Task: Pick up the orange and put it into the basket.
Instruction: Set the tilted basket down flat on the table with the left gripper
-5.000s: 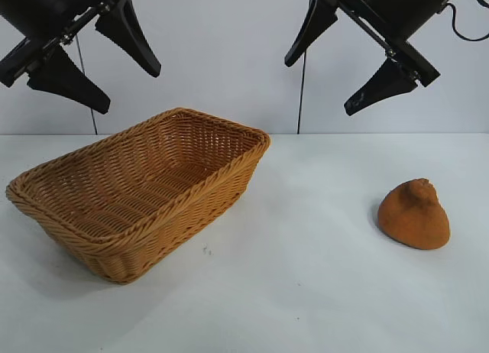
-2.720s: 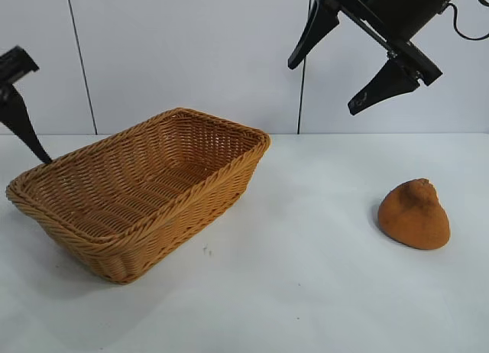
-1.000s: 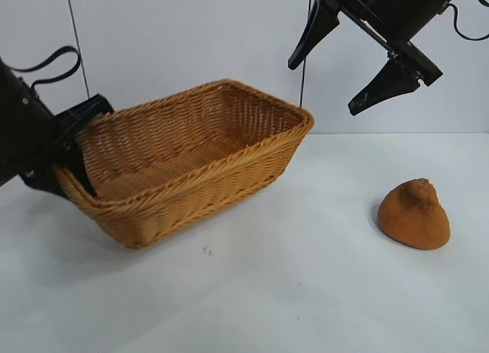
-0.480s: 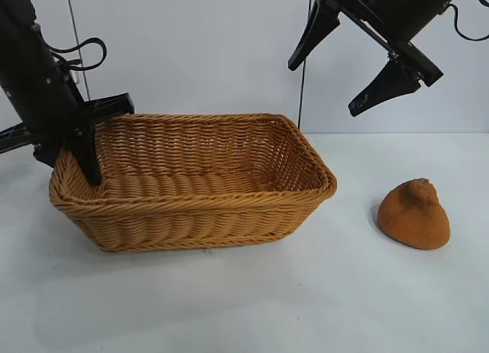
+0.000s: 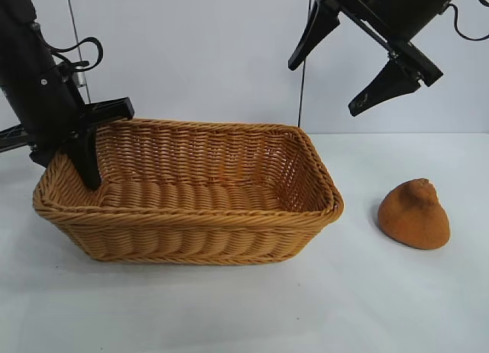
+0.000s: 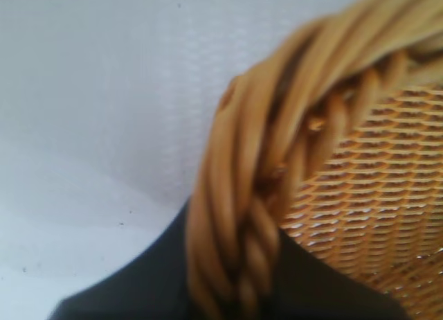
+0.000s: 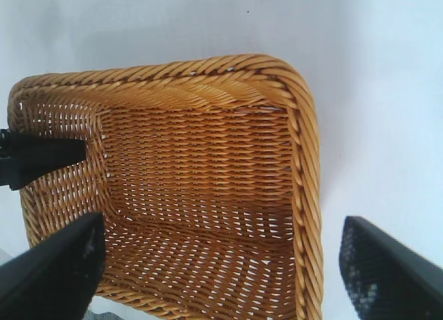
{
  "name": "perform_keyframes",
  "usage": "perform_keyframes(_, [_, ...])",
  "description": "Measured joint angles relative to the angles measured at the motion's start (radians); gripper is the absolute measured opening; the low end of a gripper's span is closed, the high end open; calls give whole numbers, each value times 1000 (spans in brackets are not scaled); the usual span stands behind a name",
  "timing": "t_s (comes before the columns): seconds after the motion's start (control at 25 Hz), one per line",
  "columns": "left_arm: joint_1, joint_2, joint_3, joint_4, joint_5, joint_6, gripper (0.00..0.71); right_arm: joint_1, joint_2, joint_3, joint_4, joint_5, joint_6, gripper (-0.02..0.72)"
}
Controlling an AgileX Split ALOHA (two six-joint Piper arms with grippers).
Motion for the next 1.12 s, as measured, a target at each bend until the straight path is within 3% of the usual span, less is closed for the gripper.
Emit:
perform_keyframes(0.76, [-5,140,-104,-55,-2,43,104,0,0,0,0,9,0,629])
perform_keyframes(0.88, [-5,140,-105,-59,-2,43,260,0,0,0,0,9,0,629])
perform_keyframes(1.0, [-5,140,-108,-66,0,43,498,0,0,0,0,9,0,629])
perform_keyframes(1.12, [-5,139,-113,-67,20,43,594,0,0,0,0,12,0,629])
